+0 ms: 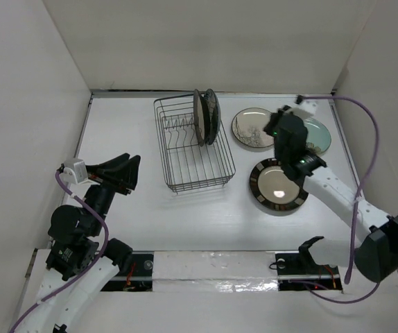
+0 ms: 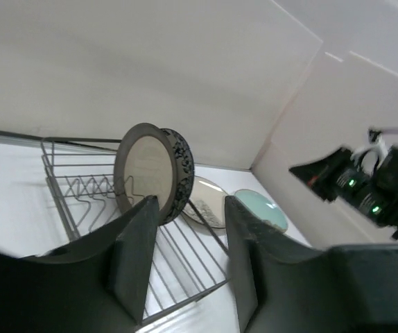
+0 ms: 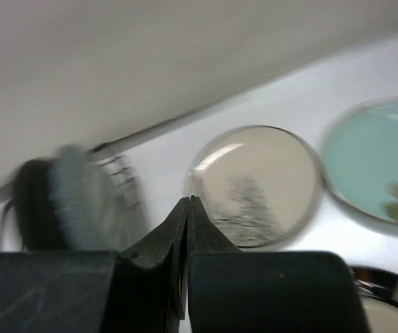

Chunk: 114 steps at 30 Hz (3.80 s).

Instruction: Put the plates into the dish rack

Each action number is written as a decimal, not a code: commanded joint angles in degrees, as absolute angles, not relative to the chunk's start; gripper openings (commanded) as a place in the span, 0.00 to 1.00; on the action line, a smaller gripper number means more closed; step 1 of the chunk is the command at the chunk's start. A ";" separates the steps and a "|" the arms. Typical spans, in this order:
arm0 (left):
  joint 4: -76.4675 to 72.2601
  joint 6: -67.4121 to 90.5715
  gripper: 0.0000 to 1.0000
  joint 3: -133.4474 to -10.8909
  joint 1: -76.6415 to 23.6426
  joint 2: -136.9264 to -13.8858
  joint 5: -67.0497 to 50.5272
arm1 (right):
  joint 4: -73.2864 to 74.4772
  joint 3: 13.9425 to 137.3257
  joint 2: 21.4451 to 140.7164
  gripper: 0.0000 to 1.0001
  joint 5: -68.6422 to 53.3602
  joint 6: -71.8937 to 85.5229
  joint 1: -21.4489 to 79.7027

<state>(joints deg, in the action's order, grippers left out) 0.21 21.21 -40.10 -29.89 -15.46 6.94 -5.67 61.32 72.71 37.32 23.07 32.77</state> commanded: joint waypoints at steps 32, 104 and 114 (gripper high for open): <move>-2.37 21.01 0.36 -39.90 -30.15 -15.82 7.47 | -36.12 39.63 100.63 0.55 -7.73 57.48 -22.59; -2.02 21.09 0.38 -40.17 -29.09 -12.39 8.26 | 5.45 131.03 118.82 0.00 63.80 -7.20 52.91; -1.93 21.18 0.38 -40.08 -29.09 -12.30 8.09 | 6.68 131.49 124.19 0.00 66.80 -8.36 51.86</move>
<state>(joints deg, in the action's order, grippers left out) 0.08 21.43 -40.10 -29.39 -12.93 8.01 13.08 127.04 126.19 62.81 -8.71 52.47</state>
